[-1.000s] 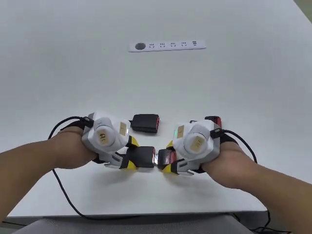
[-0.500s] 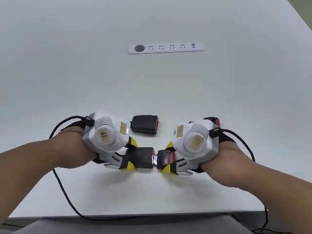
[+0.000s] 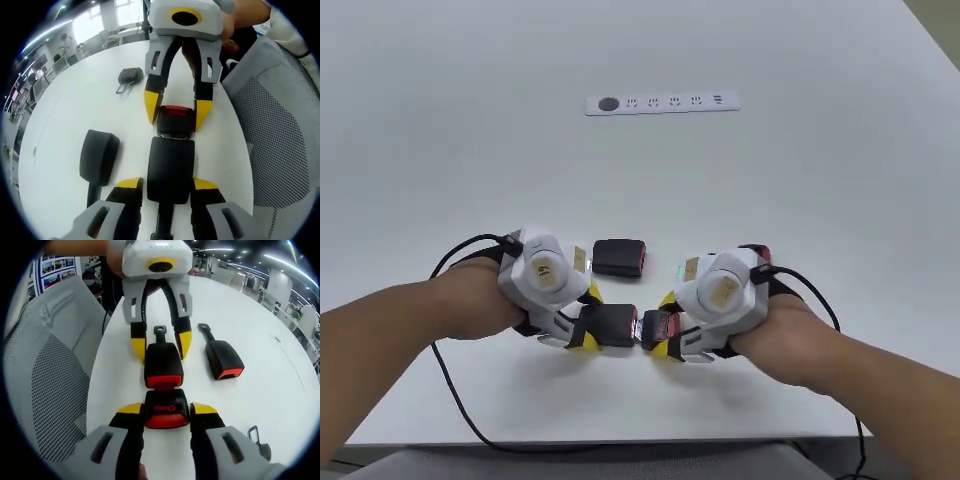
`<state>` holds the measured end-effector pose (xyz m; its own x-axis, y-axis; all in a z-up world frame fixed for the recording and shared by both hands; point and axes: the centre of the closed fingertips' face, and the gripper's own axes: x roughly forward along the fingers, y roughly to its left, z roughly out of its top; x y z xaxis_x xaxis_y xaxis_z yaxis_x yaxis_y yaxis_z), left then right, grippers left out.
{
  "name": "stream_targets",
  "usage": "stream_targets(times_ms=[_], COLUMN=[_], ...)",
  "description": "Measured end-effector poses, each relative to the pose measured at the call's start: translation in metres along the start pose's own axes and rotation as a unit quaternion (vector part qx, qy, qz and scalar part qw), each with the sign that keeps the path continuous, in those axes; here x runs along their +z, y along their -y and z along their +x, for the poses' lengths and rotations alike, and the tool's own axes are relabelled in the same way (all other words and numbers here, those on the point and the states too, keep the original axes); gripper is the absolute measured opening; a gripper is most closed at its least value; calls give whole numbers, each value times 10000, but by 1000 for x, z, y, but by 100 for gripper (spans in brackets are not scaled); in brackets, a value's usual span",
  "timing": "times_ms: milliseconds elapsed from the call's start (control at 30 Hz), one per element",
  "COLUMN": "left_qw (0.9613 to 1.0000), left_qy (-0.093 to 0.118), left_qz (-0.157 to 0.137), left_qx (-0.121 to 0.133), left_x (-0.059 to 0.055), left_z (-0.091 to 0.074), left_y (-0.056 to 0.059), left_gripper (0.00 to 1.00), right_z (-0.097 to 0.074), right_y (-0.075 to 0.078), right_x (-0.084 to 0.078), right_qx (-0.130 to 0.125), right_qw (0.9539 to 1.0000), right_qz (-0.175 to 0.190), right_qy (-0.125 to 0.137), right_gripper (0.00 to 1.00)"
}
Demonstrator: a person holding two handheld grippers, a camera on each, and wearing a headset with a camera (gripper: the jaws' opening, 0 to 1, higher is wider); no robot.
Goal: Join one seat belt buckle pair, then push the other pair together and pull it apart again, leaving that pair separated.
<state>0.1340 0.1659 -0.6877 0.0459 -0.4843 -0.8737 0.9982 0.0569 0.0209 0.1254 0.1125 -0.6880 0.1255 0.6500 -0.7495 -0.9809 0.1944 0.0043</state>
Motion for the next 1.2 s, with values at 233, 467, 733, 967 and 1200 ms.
stream_targets(times_ms=[233, 467, 733, 967, 1200], left_qw=[9998, 9990, 9987, 9985, 9991], left_qy=[175, 394, 357, 303, 141], left_qz=[-83, -5, 62, 61, 160], left_qx=[37, 191, 356, 448, 366], left_x=[14, 29, 32, 31, 23], left_z=[-16, -29, -24, -21, -6], left_y=[4, -9, -49, -78, -90], left_gripper=[41, 42, 42, 43, 47], right_z=[-10, -38, -57, -69, -78], right_y=[-2, 18, 63, 98, 119], right_x=[1, 7, -7, -21, -43], right_qx=[4, -279, -517, -677, -724], right_qw=[9999, 9990, 9984, 9976, 9970], right_qz=[90, 192, 119, 124, 192], right_qy=[88, 295, 176, 43, -178], right_gripper=[36, 37, 33, 32, 34])
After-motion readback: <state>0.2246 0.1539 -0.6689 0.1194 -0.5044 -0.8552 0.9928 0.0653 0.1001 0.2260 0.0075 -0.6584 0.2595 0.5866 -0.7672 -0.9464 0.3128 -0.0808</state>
